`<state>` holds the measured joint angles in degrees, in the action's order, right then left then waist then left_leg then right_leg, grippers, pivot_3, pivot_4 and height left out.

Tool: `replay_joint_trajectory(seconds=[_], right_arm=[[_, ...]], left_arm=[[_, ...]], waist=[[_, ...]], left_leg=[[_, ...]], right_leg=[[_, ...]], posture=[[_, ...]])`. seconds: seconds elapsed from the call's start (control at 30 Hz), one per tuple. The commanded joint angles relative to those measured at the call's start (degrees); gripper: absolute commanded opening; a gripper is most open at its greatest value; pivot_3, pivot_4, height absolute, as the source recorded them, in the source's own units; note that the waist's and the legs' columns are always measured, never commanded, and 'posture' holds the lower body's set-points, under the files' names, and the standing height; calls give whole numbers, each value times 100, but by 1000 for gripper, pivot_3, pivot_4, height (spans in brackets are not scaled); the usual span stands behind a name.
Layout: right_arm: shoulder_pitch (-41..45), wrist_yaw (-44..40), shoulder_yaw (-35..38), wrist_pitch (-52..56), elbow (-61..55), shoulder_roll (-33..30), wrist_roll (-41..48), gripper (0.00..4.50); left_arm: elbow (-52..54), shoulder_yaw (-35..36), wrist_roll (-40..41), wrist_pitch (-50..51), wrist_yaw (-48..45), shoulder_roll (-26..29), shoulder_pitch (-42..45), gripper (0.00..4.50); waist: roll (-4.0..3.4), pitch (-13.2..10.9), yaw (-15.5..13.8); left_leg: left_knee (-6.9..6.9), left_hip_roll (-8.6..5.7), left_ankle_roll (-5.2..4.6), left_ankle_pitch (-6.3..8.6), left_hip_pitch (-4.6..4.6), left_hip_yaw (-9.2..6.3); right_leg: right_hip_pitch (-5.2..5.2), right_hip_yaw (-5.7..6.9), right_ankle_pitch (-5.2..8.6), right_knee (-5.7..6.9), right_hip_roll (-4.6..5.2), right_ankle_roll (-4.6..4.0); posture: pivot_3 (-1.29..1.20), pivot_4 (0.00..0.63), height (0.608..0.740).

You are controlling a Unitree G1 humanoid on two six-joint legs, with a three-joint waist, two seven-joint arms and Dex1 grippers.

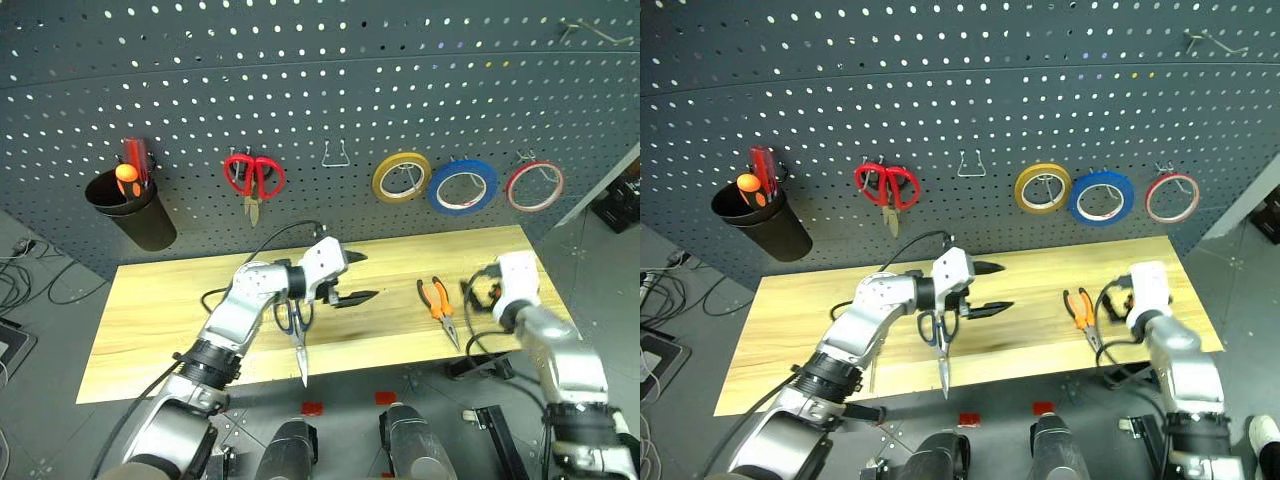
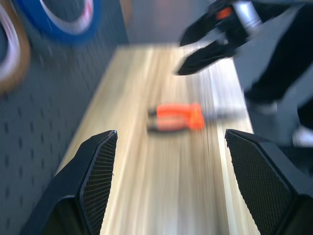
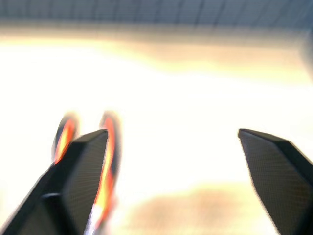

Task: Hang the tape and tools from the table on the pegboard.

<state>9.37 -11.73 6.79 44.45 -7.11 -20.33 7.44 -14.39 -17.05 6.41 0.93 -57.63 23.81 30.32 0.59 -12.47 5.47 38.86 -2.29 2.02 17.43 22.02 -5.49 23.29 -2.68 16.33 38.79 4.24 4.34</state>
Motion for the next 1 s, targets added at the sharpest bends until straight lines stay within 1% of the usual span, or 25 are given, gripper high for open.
replay_joint_trajectory(seconds=[0.03, 0.17, 0.33, 0.6, 0.7, 0.73, 0.77, 0.83, 0.87, 0.9, 1.0], right_arm=[[124, 370, -250, 735, -574, 237, -149, 4451], [328, 466, -476, 831, -98, 441, -272, 4451], [690, 418, -730, 559, 824, 368, -451, 4451], [1205, 160, -933, 251, 2026, 389, -517, 4451], [1362, 71, -898, 267, 2394, 419, -466, 4451], [1398, 31, -915, 254, 2501, 399, -476, 4068], [1424, -2, -943, 236, 2578, 375, -498, 3859], [1451, -58, -972, 183, 2654, 350, -525, 3231], [1455, -79, -1004, 155, 2663, 359, -541, 2841], [1437, -102, -1044, 123, 2639, 373, -557, 2562], [1278, -34, -1145, -55, 2202, 446, -625, 2531]], left_arm=[[-151, 155, -59, -232, -145, 214, 22, 3738], [-255, 183, -82, -301, -144, 288, 60, 3738], [-149, 174, -88, -265, -148, 271, -9, 3738], [-66, 160, -97, -218, -106, 203, -54, 3738], [-54, 158, -103, -218, -95, 196, -61, 3738], [-48, 157, -105, -218, -90, 195, -67, 3738], [-43, 158, -103, -219, -88, 197, -74, 3738], [-15, 170, -93, -211, -80, 210, -105, 3738], [6, 192, -69, -201, -73, 219, -132, 3738], [57, 225, -18, -155, -73, 228, -175, 3738], [343, 465, 281, 95, -31, 265, -402, 3738]], waist=[[1, 0, 0], [1, 0, -20], [1, 0, -38], [1, 0, -25], [2, 1, -21], [2, 2, -21], [2, 3, -21], [3, 5, -22], [6, 7, -22], [10, 11, -23], [14, 15, -25]], left_leg=[[1, -1, -5, 3, -2, -3], [2, -1, -10, 6, -1, -10], [2, -3, 1, -1, 1, -9], [2, -1, 1, -1, 0, -8], [3, -1, 1, -1, -1, -7], [3, 0, 1, -1, -1, -7], [3, 0, 1, -1, -1, -7], [3, 0, 1, -2, -1, -8], [3, 0, 2, -2, -1, -8], [3, 0, 2, -2, -2, -8], [4, 1, 2, -2, -2, -9]], right_leg=[[-1, 2, 0, 3, 1, 0], [-2, 11, 0, -1, 0, 0], [-2, 12, 0, -2, 2, 0], [0, 13, 0, 1, -2, 0], [0, 12, 0, 2, -1, 0], [0, 12, 0, 3, -1, 0], [-1, 12, 0, 3, -1, 0], [-1, 13, 0, 3, -2, 0], [-1, 13, 0, 3, -1, 0], [-1, 12, 0, 3, -1, 0], [-1, 13, 0, 4, -1, 0]], posture=[[-137, 197, 740], [-124, 195, 740], [-118, 194, 740], [-109, 193, 740], [-107, 191, 740], [-105, 190, 740], [-105, 190, 740], [-102, 189, 740], [-102, 189, 740], [-100, 186, 740], [-92, 186, 740]])
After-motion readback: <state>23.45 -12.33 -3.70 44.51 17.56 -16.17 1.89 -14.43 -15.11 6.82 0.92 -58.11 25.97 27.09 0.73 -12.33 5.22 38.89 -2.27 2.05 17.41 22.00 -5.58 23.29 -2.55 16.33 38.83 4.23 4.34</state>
